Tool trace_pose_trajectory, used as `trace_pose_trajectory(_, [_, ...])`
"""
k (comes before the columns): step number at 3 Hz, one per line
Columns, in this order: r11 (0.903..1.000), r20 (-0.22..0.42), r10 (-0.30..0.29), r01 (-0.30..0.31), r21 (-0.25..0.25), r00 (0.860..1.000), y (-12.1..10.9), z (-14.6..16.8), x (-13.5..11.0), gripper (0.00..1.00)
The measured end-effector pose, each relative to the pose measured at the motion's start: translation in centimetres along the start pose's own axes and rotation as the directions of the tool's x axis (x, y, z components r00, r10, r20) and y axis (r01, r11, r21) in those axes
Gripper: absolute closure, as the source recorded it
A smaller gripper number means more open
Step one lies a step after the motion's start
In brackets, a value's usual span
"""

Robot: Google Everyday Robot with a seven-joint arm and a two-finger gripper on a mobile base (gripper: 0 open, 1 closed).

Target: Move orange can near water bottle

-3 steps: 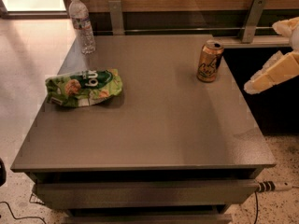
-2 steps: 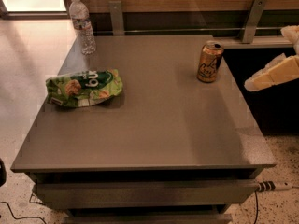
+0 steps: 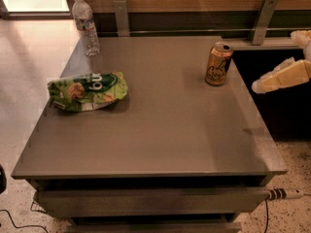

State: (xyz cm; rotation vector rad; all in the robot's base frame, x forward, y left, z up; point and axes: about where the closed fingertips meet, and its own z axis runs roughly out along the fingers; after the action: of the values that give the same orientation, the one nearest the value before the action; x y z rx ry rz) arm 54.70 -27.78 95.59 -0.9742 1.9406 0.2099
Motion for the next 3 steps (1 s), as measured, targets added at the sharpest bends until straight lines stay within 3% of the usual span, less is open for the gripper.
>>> trace_pose_trajectory(1, [1.0000, 0.000, 0.000, 0.000, 0.000, 1.000, 0.0, 0.0, 0.0, 0.00])
trace_pose_trajectory(2, [0.9997, 0.107, 0.022, -0.022, -0.002, 0.994, -1.0, 2.3, -0.8, 0.00])
trace_pose_trajectory(3, [0.9980, 0.249, 0.055, -0.045, -0.045, 0.967, -2.2, 5.5, -2.2, 0.00])
